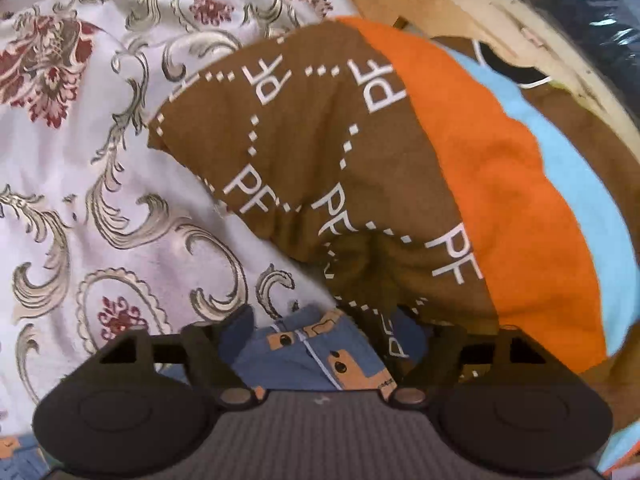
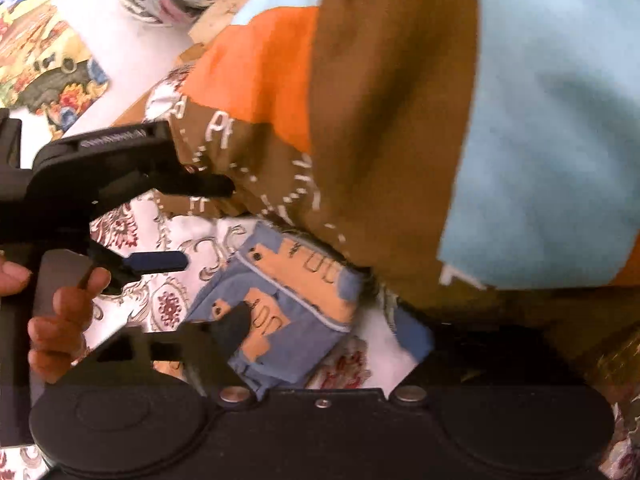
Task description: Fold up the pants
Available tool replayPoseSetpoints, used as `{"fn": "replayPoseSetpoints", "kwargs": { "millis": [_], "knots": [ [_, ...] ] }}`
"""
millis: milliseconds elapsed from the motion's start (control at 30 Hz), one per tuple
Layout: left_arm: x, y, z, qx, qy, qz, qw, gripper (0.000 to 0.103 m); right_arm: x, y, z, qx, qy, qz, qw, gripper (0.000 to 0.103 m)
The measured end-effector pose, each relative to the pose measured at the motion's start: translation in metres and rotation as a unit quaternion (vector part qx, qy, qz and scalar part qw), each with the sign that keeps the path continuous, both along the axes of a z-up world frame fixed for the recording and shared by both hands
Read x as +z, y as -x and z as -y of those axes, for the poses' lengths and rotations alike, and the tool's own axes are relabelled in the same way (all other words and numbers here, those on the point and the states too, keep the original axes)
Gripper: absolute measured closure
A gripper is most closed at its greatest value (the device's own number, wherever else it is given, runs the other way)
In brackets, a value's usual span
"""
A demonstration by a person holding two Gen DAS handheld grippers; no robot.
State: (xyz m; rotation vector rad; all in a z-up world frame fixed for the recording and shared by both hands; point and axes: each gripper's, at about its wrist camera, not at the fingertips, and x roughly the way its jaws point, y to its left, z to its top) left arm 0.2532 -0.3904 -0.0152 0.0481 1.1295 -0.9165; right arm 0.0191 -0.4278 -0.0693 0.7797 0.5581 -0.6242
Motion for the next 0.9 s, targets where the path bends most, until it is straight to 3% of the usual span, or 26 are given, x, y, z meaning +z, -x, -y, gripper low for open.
{"fn": "replayPoseSetpoints", "kwargs": {
  "millis": [33,133,267,367,467,600,800,900],
  "knots": [
    [0.004,-0.001,-0.007,0.005,0.004,0.003,1.0000,0.011,0.001,-0.001,-0.003,0.003,0.004,0.000,1.000,0.002],
    [0.014,-0.003,-0.032,0.024,0.015,0.016,0.9995,0.003,0.005,0.000,-0.011,0.018,0.008,-0.004,1.000,0.001],
    [0.024,0.010,-0.088,0.043,0.032,0.030,0.9981,0.001,0.009,0.014,-0.011,0.044,-0.008,0.004,0.999,0.001],
    [0.026,0.024,-0.143,0.032,0.028,0.062,0.9972,0.000,0.013,0.017,-0.005,0.065,-0.023,0.009,0.998,0.001],
    [0.024,0.044,-0.198,0.022,0.000,0.090,0.9957,0.000,0.013,0.016,-0.001,0.080,-0.036,0.010,0.996,0.001],
    [0.010,0.072,-0.263,0.037,-0.038,0.084,0.9950,0.000,0.015,0.009,-0.013,0.128,-0.029,0.006,0.991,0.001],
    [-0.018,0.100,-0.330,0.064,-0.103,0.057,0.9910,0.000,0.017,-0.017,-0.045,0.272,-0.046,0.056,0.960,0.001],
    [-0.030,0.099,-0.356,0.077,-0.127,0.033,0.9883,0.000,-0.002,-0.032,-0.051,0.280,-0.066,0.002,0.958,0.001]
  ]
}}
